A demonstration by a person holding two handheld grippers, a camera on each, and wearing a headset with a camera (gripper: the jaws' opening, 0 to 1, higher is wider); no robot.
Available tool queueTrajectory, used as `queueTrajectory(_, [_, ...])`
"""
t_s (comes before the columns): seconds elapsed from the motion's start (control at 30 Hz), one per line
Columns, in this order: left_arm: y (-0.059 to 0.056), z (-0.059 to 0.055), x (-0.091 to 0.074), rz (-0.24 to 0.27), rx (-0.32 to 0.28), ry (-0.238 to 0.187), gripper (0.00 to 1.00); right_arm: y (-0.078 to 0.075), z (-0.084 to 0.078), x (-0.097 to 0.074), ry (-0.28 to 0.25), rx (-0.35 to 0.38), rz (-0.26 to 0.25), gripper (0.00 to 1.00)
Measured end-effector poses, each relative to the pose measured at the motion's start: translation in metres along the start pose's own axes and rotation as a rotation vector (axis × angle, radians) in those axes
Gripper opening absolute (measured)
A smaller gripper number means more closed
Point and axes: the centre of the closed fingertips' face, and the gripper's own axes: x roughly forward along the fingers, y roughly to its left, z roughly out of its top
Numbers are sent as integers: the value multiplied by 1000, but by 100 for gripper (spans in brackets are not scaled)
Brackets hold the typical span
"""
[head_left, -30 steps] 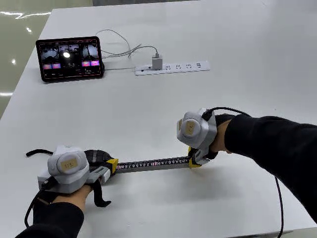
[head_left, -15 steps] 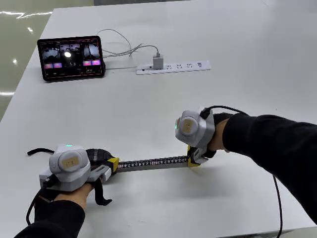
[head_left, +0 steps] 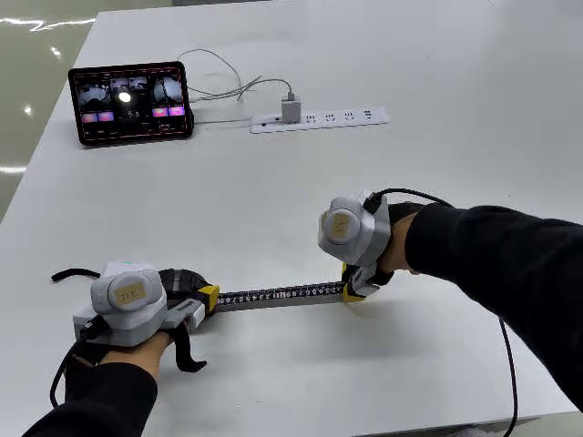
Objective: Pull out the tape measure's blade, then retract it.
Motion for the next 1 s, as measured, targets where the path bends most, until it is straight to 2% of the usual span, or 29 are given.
queueTrajectory(1.0, [1, -1, 2, 0, -1, 2, 59, 2, 8, 1, 2, 2, -1, 9])
